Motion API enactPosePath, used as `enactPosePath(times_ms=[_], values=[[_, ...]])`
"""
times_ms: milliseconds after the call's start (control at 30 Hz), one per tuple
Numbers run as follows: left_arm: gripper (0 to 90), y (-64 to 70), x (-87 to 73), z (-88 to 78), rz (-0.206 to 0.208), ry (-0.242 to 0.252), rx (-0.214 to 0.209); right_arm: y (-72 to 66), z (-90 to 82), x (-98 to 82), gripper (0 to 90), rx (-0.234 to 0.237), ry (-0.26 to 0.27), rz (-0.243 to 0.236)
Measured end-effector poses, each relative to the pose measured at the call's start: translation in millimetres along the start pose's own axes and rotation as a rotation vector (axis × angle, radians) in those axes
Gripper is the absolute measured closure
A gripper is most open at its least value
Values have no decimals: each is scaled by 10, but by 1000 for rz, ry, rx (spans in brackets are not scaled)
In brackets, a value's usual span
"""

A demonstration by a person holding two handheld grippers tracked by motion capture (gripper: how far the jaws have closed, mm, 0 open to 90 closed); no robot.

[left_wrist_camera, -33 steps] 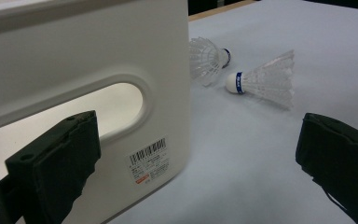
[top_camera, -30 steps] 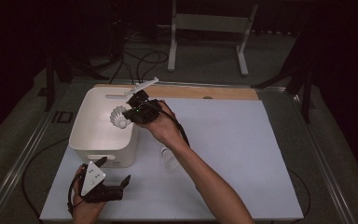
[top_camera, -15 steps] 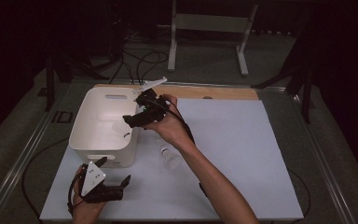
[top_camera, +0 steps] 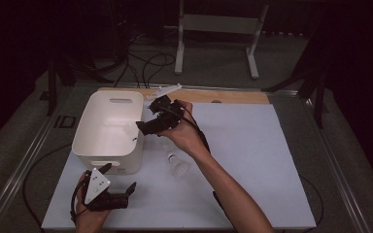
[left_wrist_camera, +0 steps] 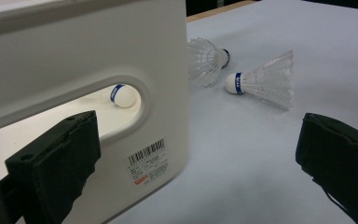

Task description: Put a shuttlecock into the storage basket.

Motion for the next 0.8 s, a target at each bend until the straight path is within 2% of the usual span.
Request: enactPosePath(times_ms=[200, 800], values=[[5, -3, 0, -1, -2, 3, 0, 44, -5, -59, 101, -14, 10, 4], [5, -4, 1, -1, -1, 5, 1, 169, -8, -237, 102, -77, -14, -2]])
Point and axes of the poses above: each handheld gripper's, and its own axes: z roughly forward along the jaws, x roughly out of its top, y roughly to its right, the point moved 2 cm from there along z, roughly forward along the jaws, and after that the axes turned 10 degrees about -y, right-handed, at the moved point
